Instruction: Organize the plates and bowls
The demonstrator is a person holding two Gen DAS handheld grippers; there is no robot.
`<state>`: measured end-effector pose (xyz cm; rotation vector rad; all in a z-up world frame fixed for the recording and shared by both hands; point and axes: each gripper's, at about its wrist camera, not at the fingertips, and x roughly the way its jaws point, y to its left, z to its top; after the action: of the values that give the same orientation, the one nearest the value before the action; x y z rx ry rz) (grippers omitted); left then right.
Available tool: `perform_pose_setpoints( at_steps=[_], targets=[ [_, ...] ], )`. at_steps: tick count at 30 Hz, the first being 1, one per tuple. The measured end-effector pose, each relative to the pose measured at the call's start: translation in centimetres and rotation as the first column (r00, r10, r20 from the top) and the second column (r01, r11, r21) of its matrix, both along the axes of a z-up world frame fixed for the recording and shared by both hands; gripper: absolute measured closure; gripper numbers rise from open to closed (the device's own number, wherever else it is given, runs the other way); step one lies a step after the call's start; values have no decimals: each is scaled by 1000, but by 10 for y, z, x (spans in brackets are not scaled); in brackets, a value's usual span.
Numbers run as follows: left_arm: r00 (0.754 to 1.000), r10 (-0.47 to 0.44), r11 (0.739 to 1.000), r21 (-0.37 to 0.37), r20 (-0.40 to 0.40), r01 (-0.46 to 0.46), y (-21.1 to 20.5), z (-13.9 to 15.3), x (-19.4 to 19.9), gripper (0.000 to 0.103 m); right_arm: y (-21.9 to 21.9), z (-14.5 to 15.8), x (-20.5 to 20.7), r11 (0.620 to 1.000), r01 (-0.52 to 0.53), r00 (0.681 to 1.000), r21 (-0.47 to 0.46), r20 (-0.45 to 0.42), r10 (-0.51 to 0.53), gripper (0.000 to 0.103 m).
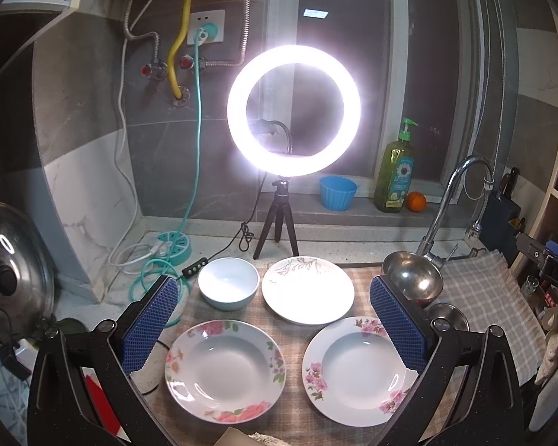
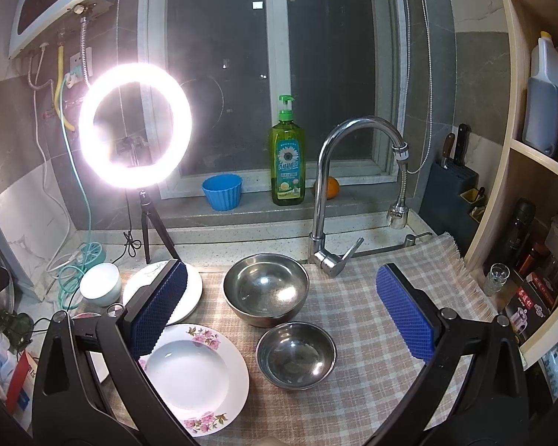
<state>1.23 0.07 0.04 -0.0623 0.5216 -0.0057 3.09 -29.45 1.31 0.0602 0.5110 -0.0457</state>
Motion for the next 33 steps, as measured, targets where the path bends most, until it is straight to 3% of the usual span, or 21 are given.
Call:
perform_pose_setpoints(
  at_steps=[33],
  targets=[
    [1000,-14,1000,-4,-16,14,-6,-2,8,1,1,-4,5,1000,-2,1000,-3,-4,2,0]
  ],
)
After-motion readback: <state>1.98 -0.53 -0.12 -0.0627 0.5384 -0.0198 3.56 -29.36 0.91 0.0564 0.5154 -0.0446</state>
